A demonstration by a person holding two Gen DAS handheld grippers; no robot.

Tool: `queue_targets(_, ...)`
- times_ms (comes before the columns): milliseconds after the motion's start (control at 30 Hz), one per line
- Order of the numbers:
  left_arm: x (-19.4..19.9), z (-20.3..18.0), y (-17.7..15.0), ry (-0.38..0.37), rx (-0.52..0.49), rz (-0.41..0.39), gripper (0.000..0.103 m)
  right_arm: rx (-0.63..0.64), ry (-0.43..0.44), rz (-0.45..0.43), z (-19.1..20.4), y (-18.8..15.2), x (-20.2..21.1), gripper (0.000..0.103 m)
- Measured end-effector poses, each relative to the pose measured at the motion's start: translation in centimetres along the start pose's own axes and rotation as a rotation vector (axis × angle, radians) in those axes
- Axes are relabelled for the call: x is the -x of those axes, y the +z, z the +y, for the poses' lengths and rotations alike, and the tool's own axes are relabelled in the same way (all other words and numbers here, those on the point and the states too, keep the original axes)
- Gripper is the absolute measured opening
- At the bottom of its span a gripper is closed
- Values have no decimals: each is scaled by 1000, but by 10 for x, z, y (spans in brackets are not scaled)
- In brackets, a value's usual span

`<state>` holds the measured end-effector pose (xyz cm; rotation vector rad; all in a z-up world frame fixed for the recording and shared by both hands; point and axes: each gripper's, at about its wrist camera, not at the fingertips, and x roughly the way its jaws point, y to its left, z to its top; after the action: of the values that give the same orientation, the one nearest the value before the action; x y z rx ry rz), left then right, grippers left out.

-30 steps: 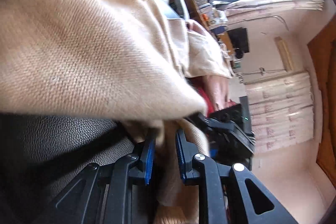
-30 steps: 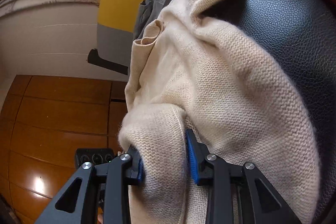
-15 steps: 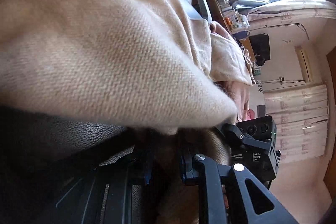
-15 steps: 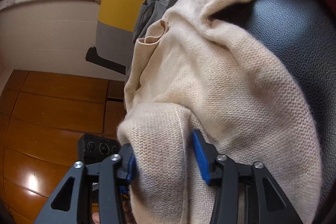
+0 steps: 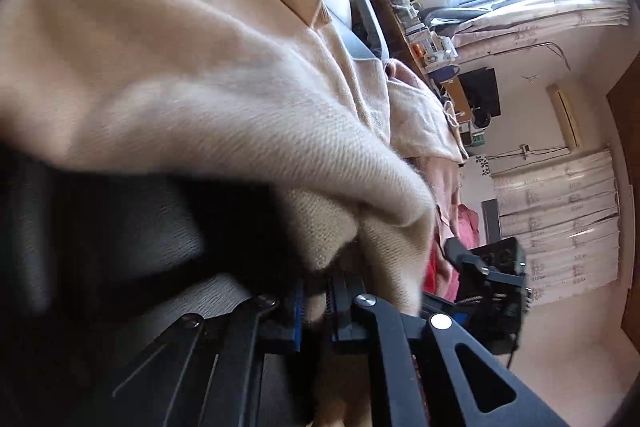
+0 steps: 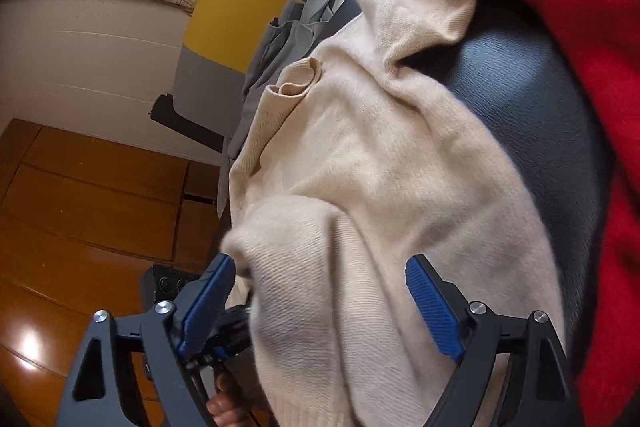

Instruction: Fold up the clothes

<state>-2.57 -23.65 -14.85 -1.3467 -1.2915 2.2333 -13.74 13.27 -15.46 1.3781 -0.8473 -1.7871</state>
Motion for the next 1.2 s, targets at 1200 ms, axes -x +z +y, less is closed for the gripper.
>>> queue_targets(1200, 320, 154, -66, 832, -277, -403, 30, 588, -781, 31, 71, -69, -93, 103)
